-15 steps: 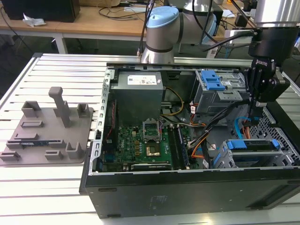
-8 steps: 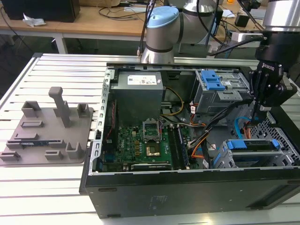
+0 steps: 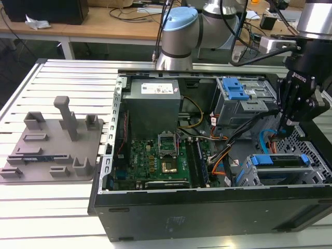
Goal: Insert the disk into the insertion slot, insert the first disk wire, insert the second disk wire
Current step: 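Insert the first disk wire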
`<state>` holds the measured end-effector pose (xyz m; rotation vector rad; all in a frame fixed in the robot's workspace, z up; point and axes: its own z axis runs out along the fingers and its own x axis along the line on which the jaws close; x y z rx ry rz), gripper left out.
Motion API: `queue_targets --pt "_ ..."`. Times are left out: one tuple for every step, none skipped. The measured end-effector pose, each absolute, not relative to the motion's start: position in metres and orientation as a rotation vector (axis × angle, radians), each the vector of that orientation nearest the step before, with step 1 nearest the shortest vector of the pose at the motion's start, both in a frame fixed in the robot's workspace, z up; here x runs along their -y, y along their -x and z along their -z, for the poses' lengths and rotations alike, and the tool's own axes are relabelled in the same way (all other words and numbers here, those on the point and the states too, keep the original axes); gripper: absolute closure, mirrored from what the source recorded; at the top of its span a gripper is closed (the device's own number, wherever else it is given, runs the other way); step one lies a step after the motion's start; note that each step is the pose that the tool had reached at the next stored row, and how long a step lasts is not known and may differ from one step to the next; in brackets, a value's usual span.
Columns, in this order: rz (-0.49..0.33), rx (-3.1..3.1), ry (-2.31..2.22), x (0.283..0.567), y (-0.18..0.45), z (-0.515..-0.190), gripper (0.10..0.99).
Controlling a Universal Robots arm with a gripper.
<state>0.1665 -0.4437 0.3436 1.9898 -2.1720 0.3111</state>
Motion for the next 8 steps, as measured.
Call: queue_targets --pt "-0.309 2.173 -1.991 0.446 -0.167 -0.344 0.918" --pt "-0.302 2.177 -1.994 0.45 -0.167 -0.344 0.918" --pt "-0.297 2.18 -1.997 0.453 -0.167 -0.344 0.918" --pt "-0.289 2.184 -2.001 0.456 -0.167 -0.345 0.918" --pt "-0.272 2.193 -2.009 0.461 -0.167 -0.346 0.918" --pt "-0.259 2.201 -2.016 0.463 -0.167 -0.347 0.918" --pt "-0.243 2.209 -2.023 0.464 -0.167 -0.347 0.918" --pt "-0.199 2.23 -2.043 0.467 -0.168 -0.349 0.918"
